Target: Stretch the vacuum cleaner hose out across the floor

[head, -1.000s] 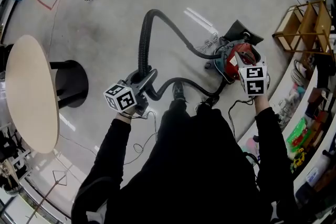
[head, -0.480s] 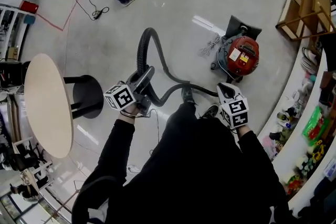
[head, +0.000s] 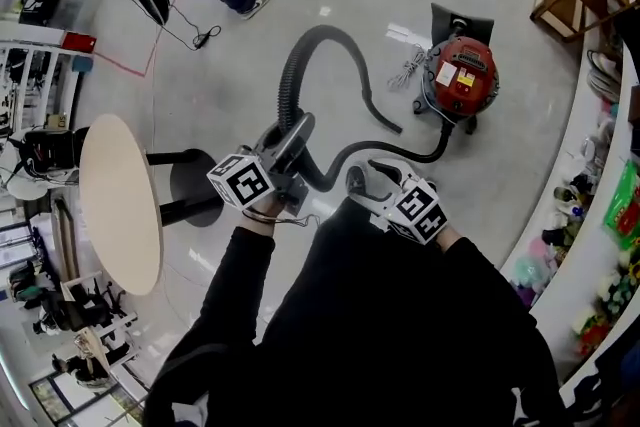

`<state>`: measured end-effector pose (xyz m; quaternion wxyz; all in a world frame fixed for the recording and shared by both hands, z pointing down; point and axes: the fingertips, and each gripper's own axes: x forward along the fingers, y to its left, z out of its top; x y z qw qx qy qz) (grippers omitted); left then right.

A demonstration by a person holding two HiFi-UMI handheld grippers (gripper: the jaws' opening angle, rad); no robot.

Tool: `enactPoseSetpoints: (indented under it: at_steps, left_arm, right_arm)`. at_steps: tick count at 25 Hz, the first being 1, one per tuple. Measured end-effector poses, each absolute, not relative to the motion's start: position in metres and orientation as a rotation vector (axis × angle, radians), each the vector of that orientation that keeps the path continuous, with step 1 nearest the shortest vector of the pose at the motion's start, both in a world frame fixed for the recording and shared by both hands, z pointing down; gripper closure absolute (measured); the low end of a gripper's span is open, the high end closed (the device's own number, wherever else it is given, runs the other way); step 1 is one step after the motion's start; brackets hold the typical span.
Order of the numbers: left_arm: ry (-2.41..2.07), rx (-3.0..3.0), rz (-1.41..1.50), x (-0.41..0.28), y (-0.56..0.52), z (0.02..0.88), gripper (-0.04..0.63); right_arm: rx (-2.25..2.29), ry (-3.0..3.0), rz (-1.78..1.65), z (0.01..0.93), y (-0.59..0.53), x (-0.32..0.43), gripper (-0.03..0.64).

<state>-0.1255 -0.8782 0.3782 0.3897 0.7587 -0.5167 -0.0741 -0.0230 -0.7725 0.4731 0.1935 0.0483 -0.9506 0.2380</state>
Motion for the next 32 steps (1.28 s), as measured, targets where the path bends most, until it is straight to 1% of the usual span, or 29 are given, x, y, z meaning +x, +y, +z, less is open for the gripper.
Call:
enactPoseSetpoints:
  at_steps: [3,8,16,17,19,21,27,32]
  left_arm:
    - [-1.275,1.939,-0.223,-0.113,-0.870,0.372,0.423]
    - [-1.184,1.921,-0.329,-0.115,-0.837,0.365,0.423]
    - [-0.977,1.843,-0.442,-0.173,-0.762,0.385,0.411]
    - [-0.949,1.833,-0.441,-0.182,-0.749,0.388,0.408]
    - [-0.900,1.804,-0.457,-0.200,-0.723,0.391,0.403]
    - [-0.871,1.763,-0.489,-0.217,-0.701,0.393,0.403]
    - [-0.907,1.631,-0.578,-0.257,-0.635,0.407,0.396]
    - [-0.937,1.572,-0.532,-0.256,-0.576,0.423,0.364]
  right_arm:
    - [0.112,-2.675,0.598,0.458,-0.758,-0.036,0.330]
    - [0.045,-2.615,0.518,0.465,-0.707,-0.078,0.328]
    - [0.110,-2.480,0.453,0.507,-0.608,-0.182,0.333]
    - [0.113,-2.463,0.448,0.510,-0.596,-0.191,0.352]
    - [0.099,-2.423,0.433,0.515,-0.573,-0.207,0.440]
    - [0.043,-2.394,0.402,0.518,-0.550,-0.220,0.440]
    - [-0.224,-2.399,0.480,0.501,-0.470,-0.231,0.445]
    - [-0.397,-2.357,0.579,0.494,-0.405,-0.210,0.445]
